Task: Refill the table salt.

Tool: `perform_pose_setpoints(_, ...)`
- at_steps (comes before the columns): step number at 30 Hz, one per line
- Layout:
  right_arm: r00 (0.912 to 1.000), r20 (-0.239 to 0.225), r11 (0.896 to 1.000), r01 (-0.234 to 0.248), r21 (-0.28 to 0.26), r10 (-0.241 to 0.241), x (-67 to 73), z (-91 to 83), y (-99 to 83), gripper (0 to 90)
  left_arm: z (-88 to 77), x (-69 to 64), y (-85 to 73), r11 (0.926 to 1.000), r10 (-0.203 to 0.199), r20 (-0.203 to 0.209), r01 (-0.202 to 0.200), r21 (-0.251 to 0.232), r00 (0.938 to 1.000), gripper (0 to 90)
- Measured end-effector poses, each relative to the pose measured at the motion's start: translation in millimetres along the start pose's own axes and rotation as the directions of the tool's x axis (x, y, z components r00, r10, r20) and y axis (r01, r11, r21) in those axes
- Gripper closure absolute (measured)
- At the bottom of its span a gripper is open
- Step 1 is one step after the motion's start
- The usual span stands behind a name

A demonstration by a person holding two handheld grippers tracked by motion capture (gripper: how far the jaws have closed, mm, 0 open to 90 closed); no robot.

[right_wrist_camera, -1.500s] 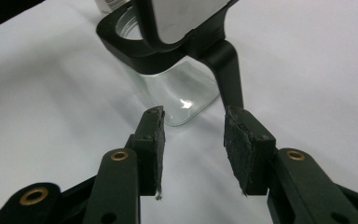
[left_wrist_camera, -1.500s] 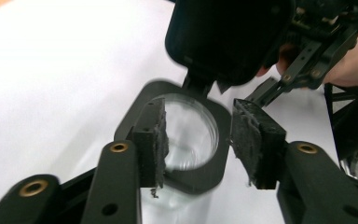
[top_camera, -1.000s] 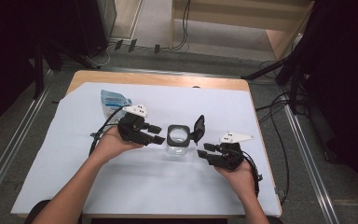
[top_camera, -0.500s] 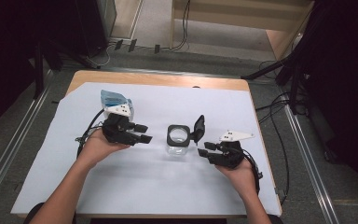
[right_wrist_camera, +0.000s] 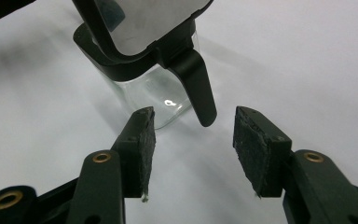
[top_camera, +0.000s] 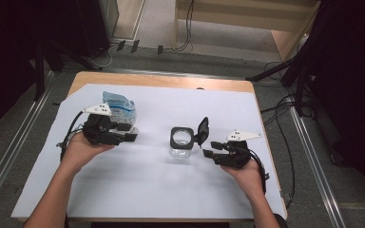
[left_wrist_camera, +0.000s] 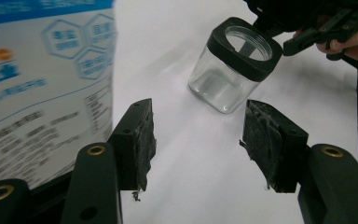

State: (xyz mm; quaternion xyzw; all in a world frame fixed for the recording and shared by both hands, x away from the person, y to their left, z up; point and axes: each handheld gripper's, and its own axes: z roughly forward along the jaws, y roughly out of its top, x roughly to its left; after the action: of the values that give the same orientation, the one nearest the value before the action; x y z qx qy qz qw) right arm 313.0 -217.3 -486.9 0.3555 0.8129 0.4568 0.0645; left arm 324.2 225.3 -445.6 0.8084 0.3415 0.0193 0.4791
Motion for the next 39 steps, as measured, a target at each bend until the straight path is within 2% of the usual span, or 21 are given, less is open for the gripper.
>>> perform_pose_setpoints(6,1.0,-0.001,1.0,0.006,-0.002,-0.006,-1.3,3.5,1.3,50.3,-17.3,5.0,-3.0,0.9999,-0.007,-0.053,0.006,-0.012,0.9985,44.4)
perform_pose_setpoints(10,0.9999,-0.008,1.0,0.007,0.004,-0.007,-1.0,6.8,1.7,50.5,-28.4,10.9,-5.1,0.9996,-0.021,-0.073,0.02,-0.022,0.9971,44.7)
perform_pose_setpoints(13,0.9999,-0.01,1.0,0.01,0.006,-0.01,-1.1,8.1,1.7,50.7,-39.2,17.2,-5.0,0.9995,-0.026,-0.115,0.024,-0.021,0.993,45.0)
perform_pose_setpoints(15,0.9999,-0.007,1.0,0.009,0.013,-0.009,-1.0,8.3,1.3,50.8,-45.9,20.7,-4.6,0.9994,-0.027,-0.127,0.024,-0.024,0.9916,45.6)
perform_pose_setpoints(19,0.9999,0.002,1.0,0.01,0.019,-0.01,-0.7,7.4,0.7,50.8,-55.2,28.5,-4.3,0.9963,-0.066,-0.137,0.057,-0.065,0.9883,46.1)
perform_pose_setpoints(23,0.9999,0.009,1.0,0.007,0.021,-0.007,0.1,5.4,-0.1,51.0,-57.7,37.0,-4.2,0.9926,-0.102,-0.158,0.09,-0.081,0.9821,46.5)
perform_pose_setpoints(26,0.9999,0.01,1.0,0.012,0.024,-0.012,1.4,4.4,-0.7,51.0,-55.8,42.3,-4.3,0.9891,-0.127,-0.19,0.11,-0.098,0.9736,46.5)
perform_pose_setpoints(28,0.9998,0.012,1.0,0.013,0.029,-0.013,2.3,3.4,-1.2,51.0,-54.2,46.2,-4.3,0.9881,-0.135,-0.198,0.118,-0.099,0.9708,46.5)
perform_pose_setpoints(30,0.9998,0.012,0.999,0.015,0.03,-0.016,3.2,2.8,-1.7,51.0,-52.6,49.6,-4.4,0.986,-0.148,-0.196,0.129,-0.107,0.9695,46.6)
perform_pose_setpoints(33,0.9998,0.015,0.999,0.015,0.034,-0.016,4.8,2.3,-2.5,51.0,-50.6,52.0,-3.0,0.9842,-0.152,-0.173,0.133,-0.117,0.9732,47.4)
perform_pose_setpoints(36,0.9996,0.015,0.999,0.023,0.035,-0.024,5.4,2.2,-2.8,51.0,-48.5,52.8,-1.5,0.981,-0.158,-0.161,0.137,-0.137,0.9742,47.5)
perform_pose_setpoints(38,0.9996,0.014,0.999,0.024,0.034,-0.024,5.8,2.1,-2.4,51.1,-48.1,53.1,-1.2,0.9812,-0.162,-0.177,0.139,-0.134,0.9708,47.5)
perform_pose_setpoints(39,0.9996,0.012,0.999,0.026,0.032,-0.026,5.7,2.3,-2.3,51.0,-48.3,53.6,-1.4,0.9799,-0.167,-0.172,0.144,-0.138,0.9708,47.5)
